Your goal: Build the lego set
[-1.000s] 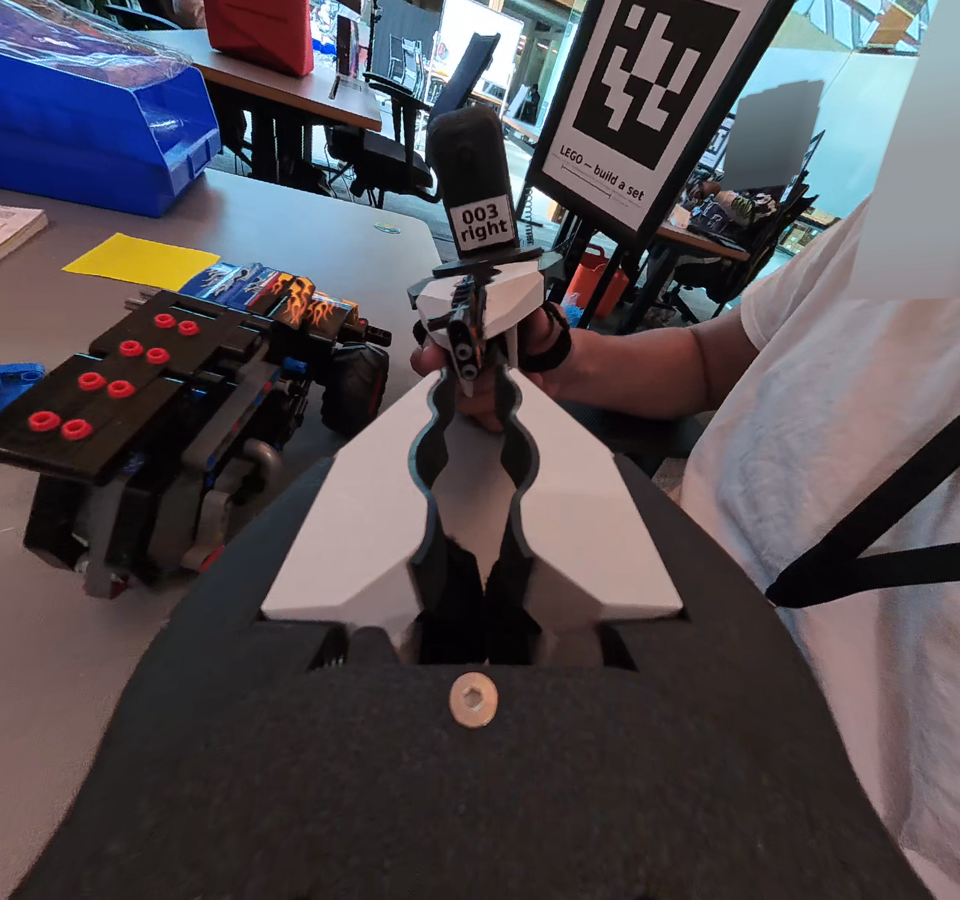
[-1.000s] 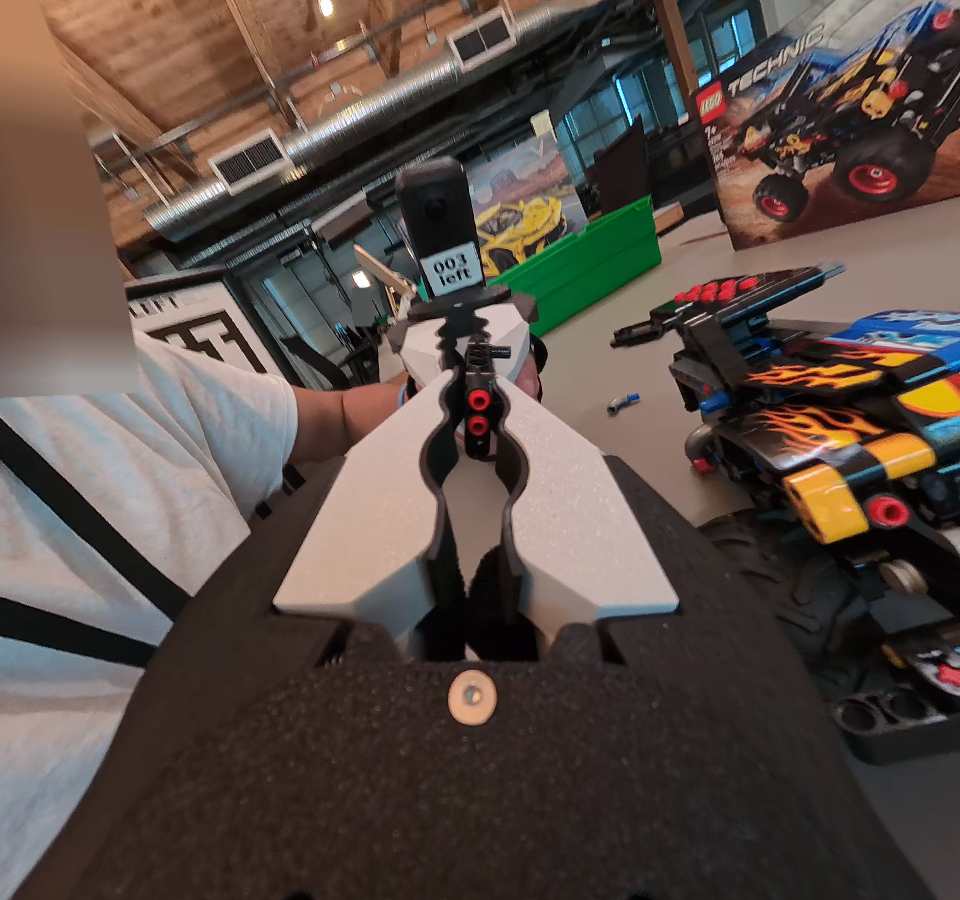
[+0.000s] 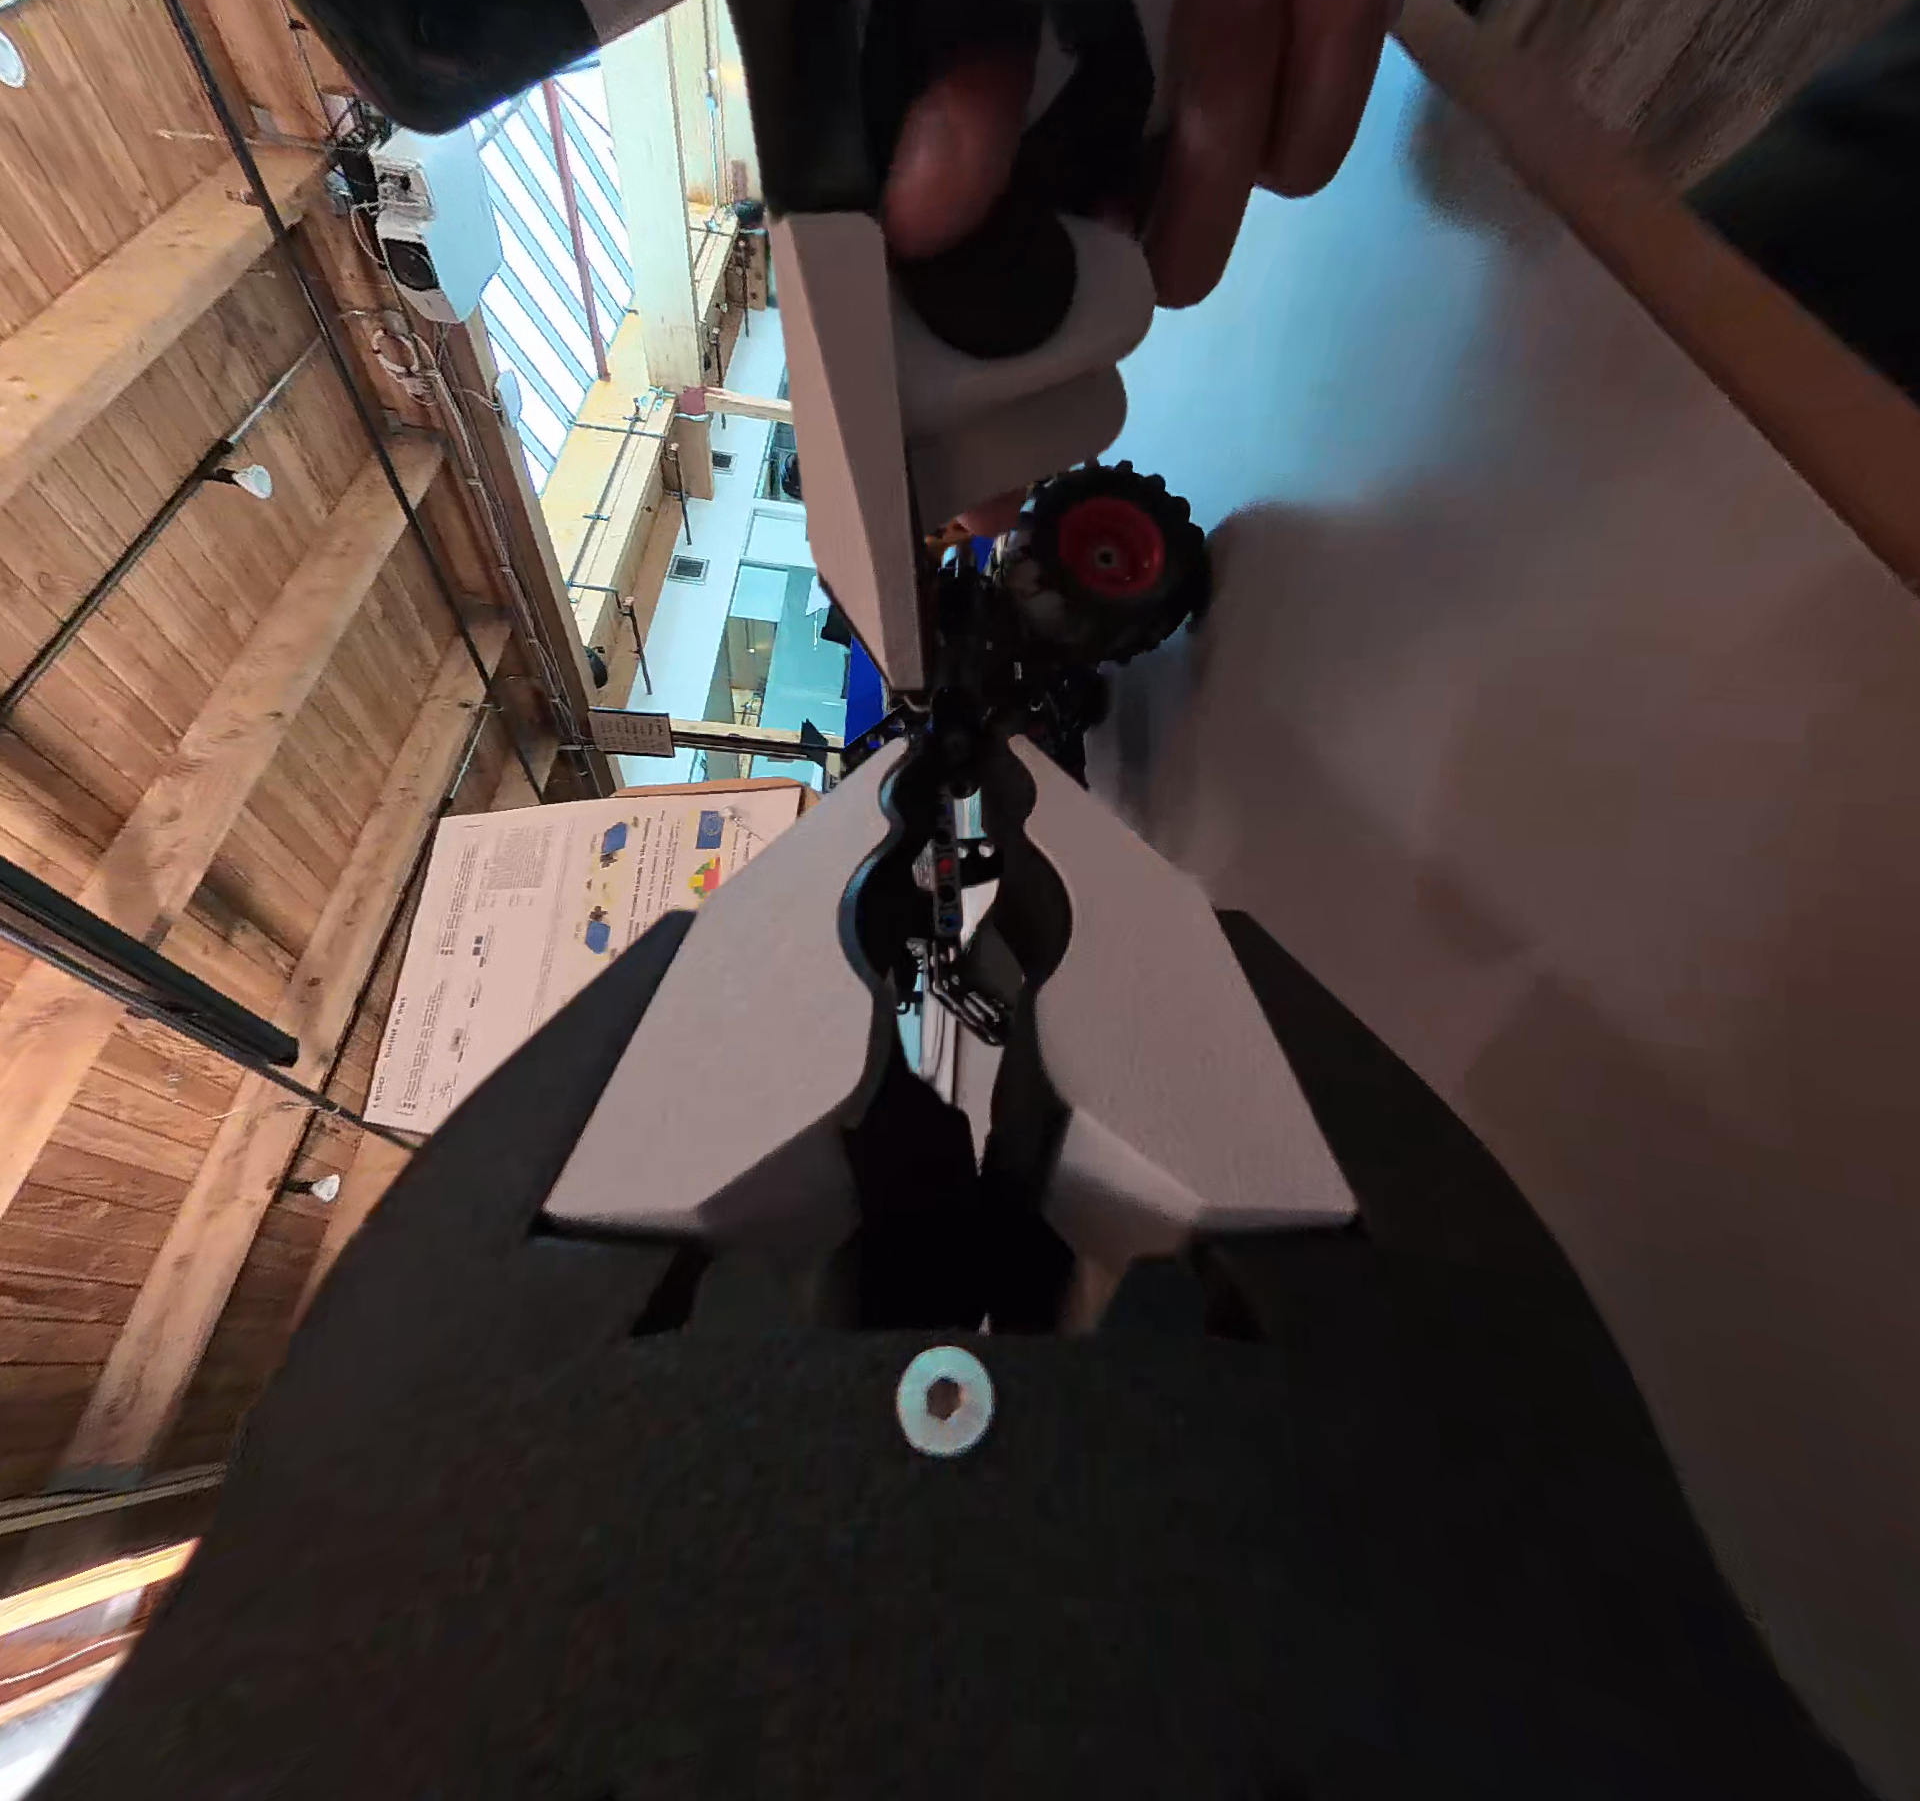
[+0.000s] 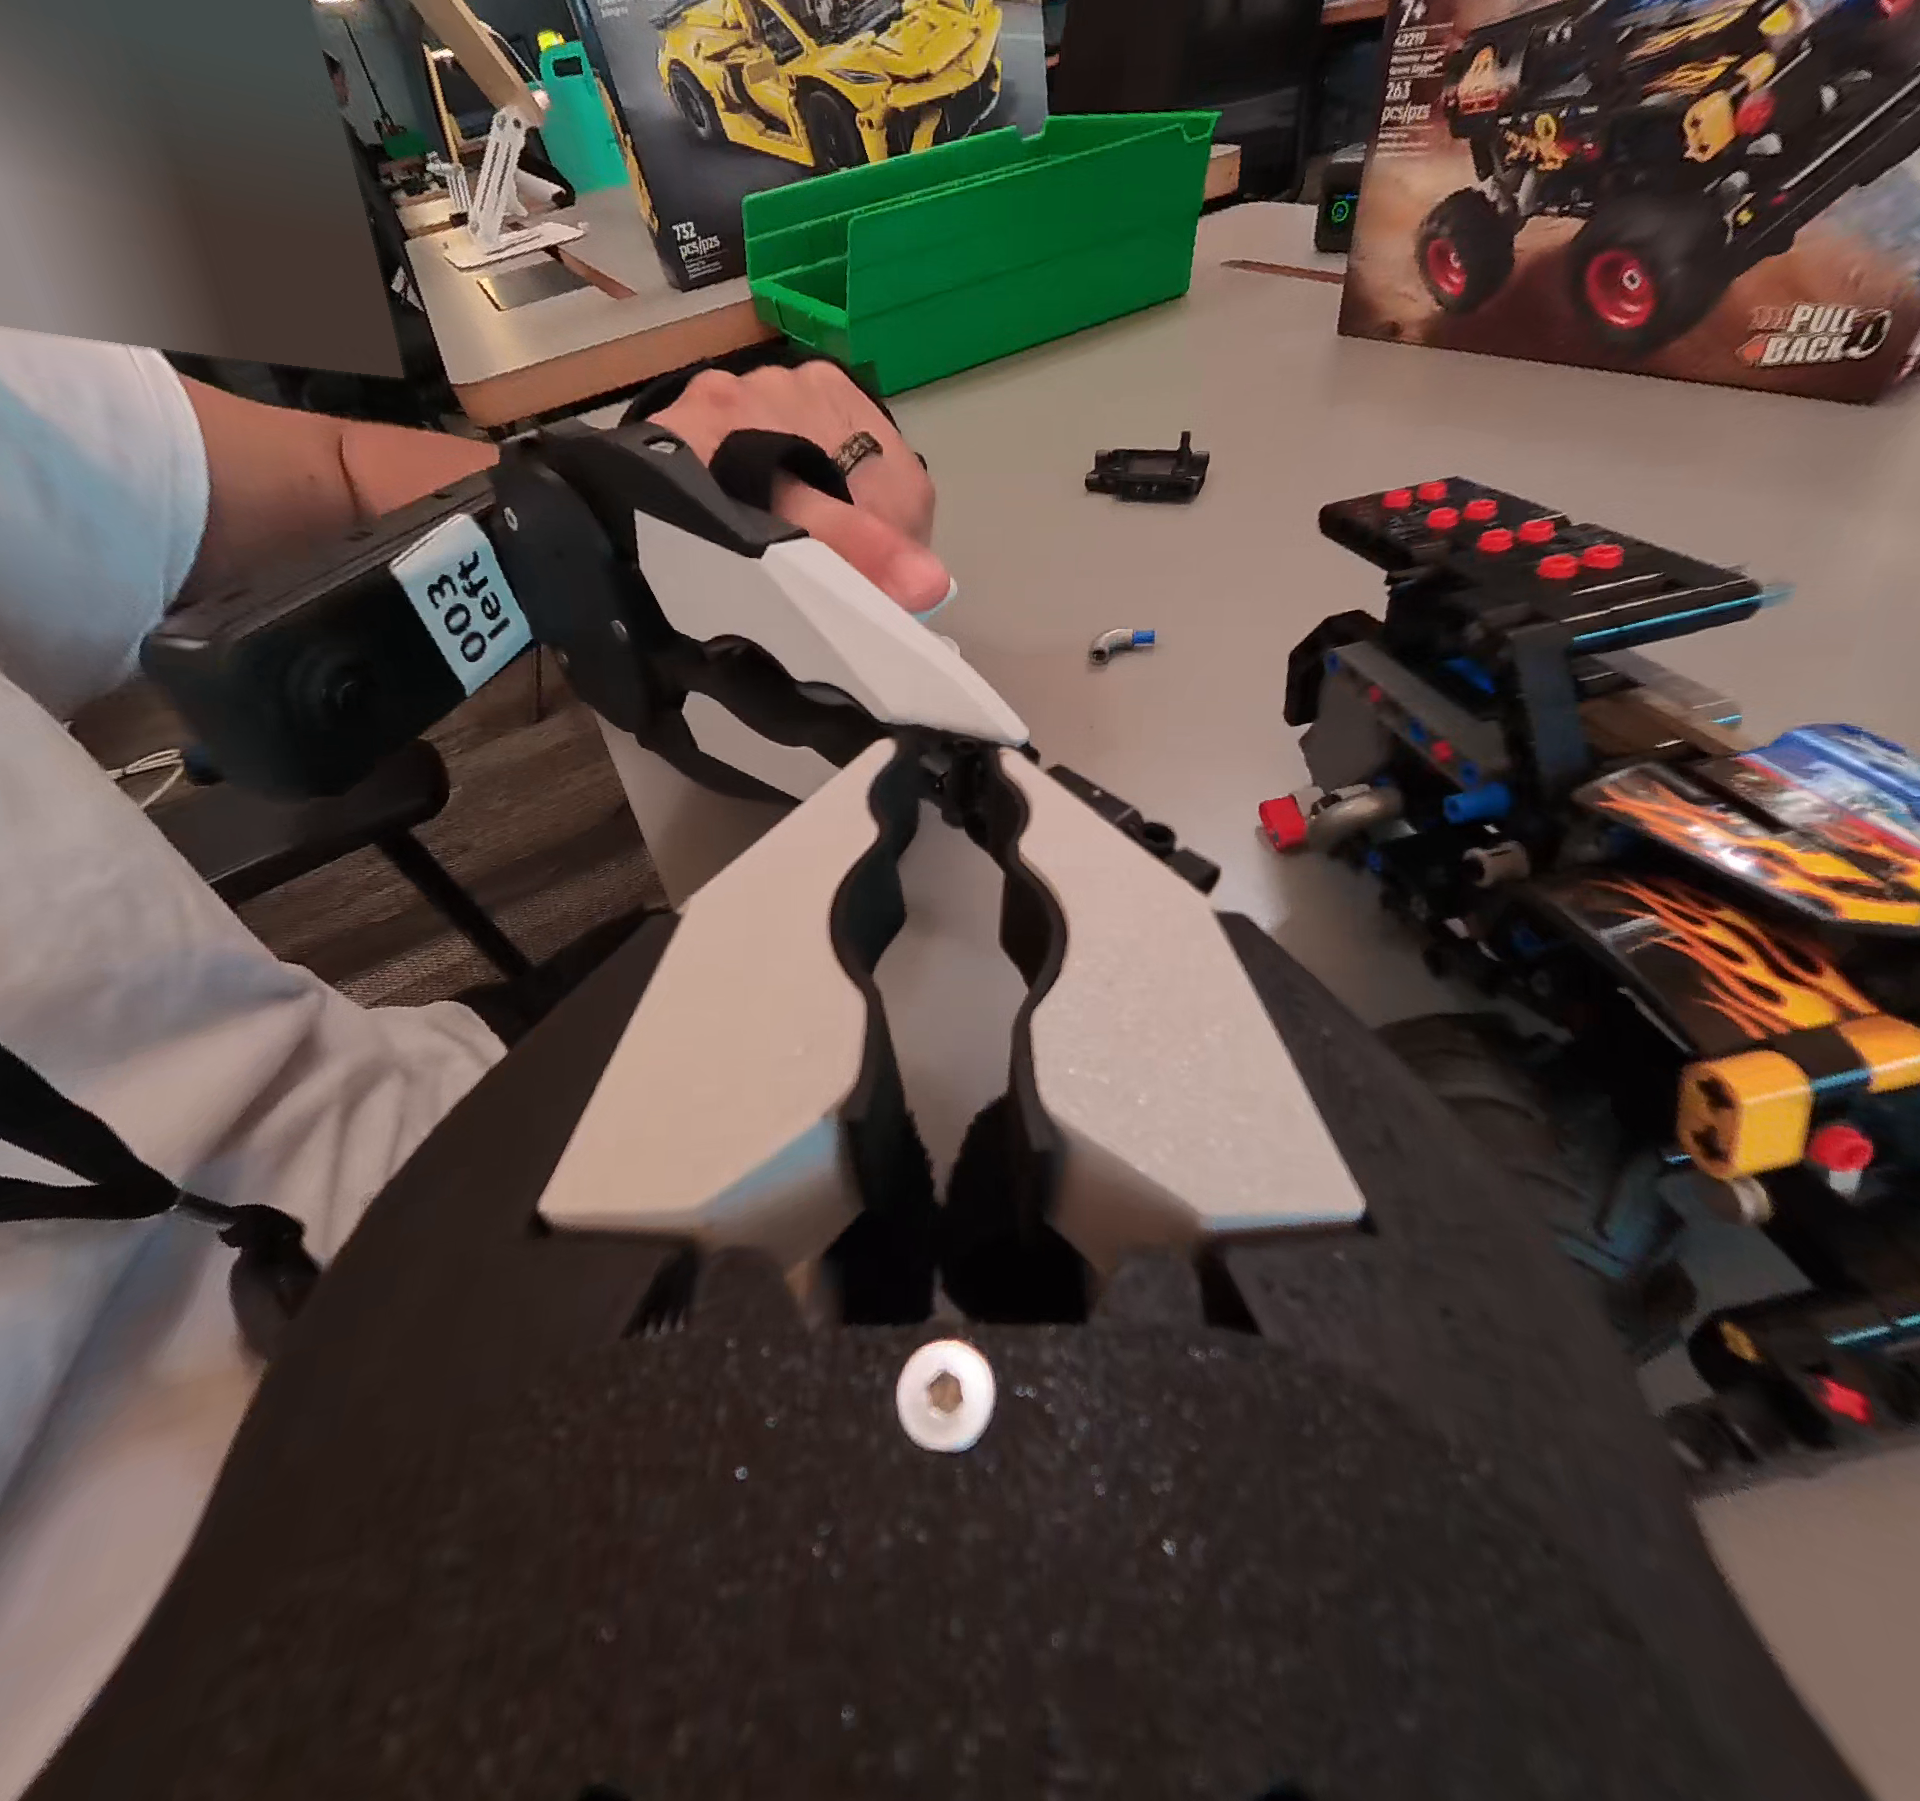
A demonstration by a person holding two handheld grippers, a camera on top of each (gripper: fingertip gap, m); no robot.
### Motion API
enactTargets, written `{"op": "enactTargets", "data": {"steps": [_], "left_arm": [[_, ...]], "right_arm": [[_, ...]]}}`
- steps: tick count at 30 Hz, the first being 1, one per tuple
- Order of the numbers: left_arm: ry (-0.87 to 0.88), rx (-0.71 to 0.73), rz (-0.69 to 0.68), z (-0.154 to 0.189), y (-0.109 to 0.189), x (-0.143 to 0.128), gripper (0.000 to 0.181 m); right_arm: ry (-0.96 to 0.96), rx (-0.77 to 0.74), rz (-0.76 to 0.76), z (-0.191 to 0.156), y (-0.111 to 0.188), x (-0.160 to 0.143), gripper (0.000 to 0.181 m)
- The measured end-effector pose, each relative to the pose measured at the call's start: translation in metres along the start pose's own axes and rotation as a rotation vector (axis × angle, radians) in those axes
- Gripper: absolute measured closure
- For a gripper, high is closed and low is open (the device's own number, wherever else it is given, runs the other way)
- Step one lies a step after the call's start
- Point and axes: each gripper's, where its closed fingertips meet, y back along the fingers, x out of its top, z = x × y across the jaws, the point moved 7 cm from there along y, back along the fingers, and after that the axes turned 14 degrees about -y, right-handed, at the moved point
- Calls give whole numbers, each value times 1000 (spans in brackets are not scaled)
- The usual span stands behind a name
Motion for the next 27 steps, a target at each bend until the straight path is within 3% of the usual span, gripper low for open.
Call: {"op": "enactTargets", "data": {"steps": [5,15,17,18,20,24,27], "left_arm": [[86,-23,-7,-1,-2,0,174],[97,-4,-24,-4,-2,4,174],[100,-62,14,1,-1,10,173],[67,-130,61,13,-1,18,174],[-55,-90,58,26,-1,29,173],[229,-145,22,15,-7,11,174],[263,-148,22,16,-9,8,173]], "right_arm": [[30,-39,49,2,0,0,177],[-233,86,151,9,4,4,178],[-276,101,210,13,7,9,181],[-360,150,288,17,13,15,181],[-438,159,289,30,18,14,181],[-379,99,222,30,17,10,181],[-236,-3,138,30,21,3,178]]}}
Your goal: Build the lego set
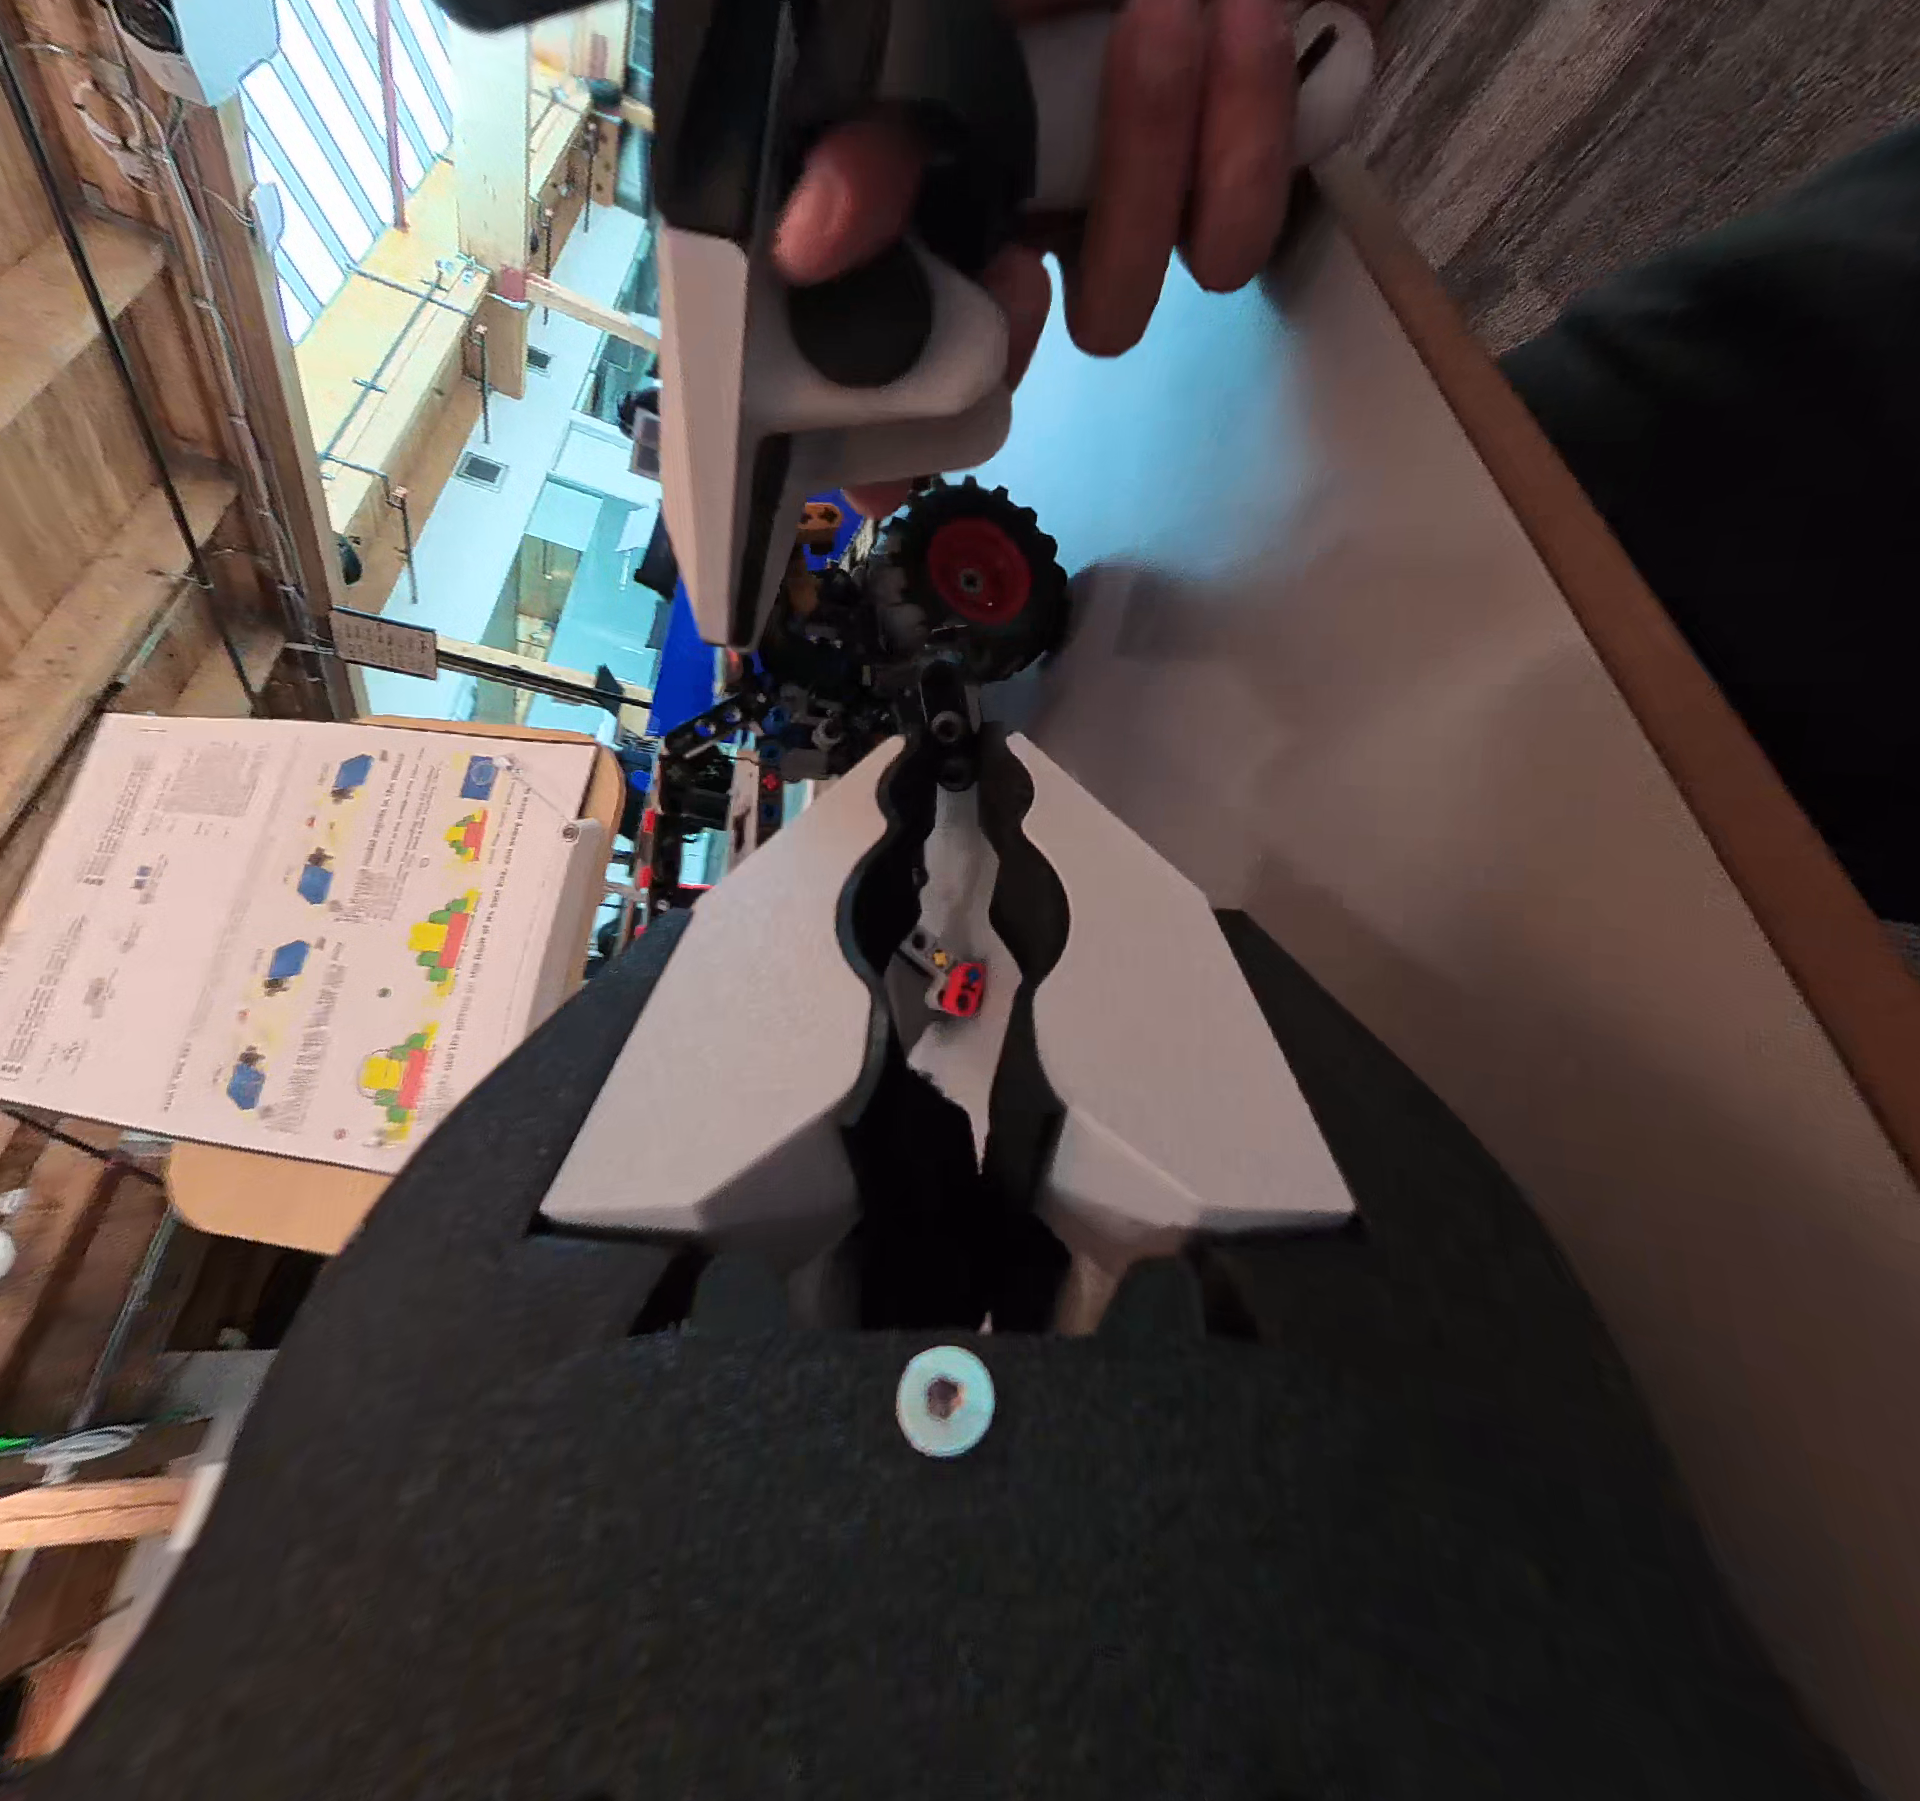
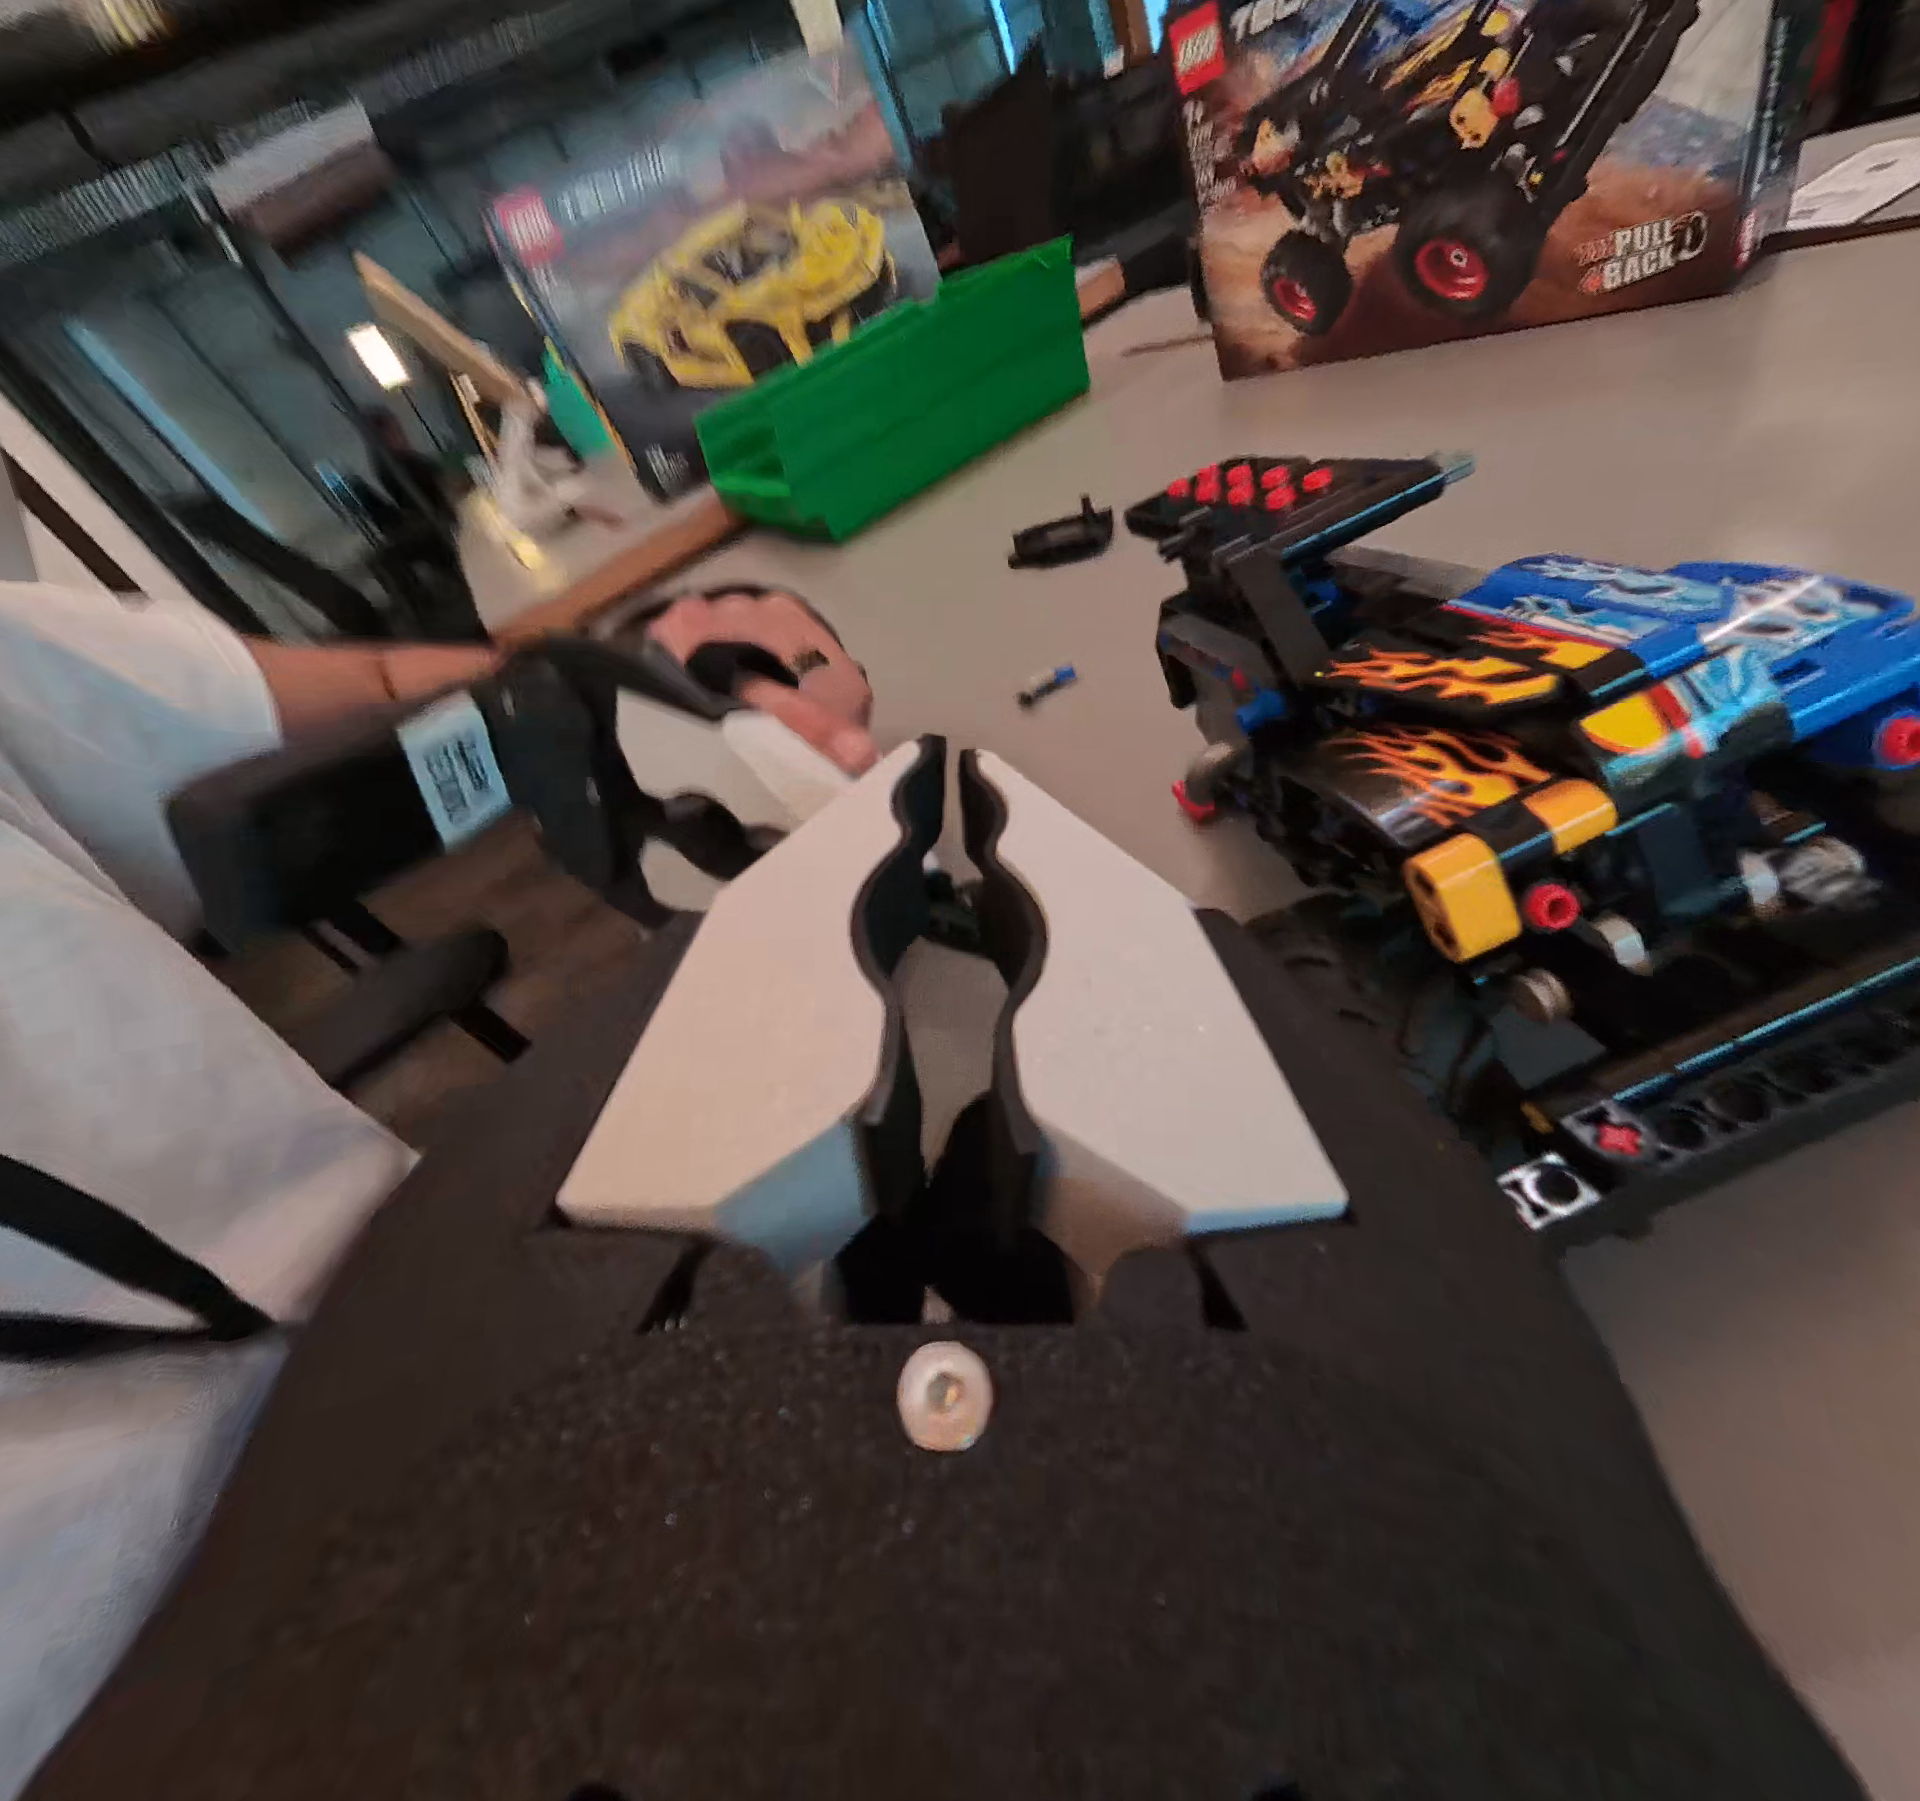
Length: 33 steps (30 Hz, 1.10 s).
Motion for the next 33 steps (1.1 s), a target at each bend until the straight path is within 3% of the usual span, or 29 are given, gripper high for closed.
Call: {"op": "enactTargets", "data": {"steps": [4,7,11,16,19,24,27,29,33], "left_arm": [[290,-105,66,-6,-2,-6,174],[494,-183,150,-16,-1,-10,174],[652,-263,221,-24,2,-12,174],[738,-296,268,-29,5,-15,174],[817,-318,331,-34,8,-15,174],[942,-391,498,-41,16,-9,173],[1005,-462,611,-45,25,-7,173],[1028,-486,625,-48,26,-9,163],[1117,-504,486,-46,14,-19,131]], "right_arm": [[295,-28,-163,-13,0,-17,149],[578,-144,-159,-22,0,-20,153],[719,-246,-164,-28,-7,-18,162],[697,-233,-162,-29,-11,-17,166],[592,-204,-228,-20,-11,-21,157],[390,54,-248,-27,-8,-25,173],[378,154,-228,-38,-8,-27,173],[500,52,-202,-38,-9,-24,172],[976,-344,-210,-39,-10,-20,174]]}}
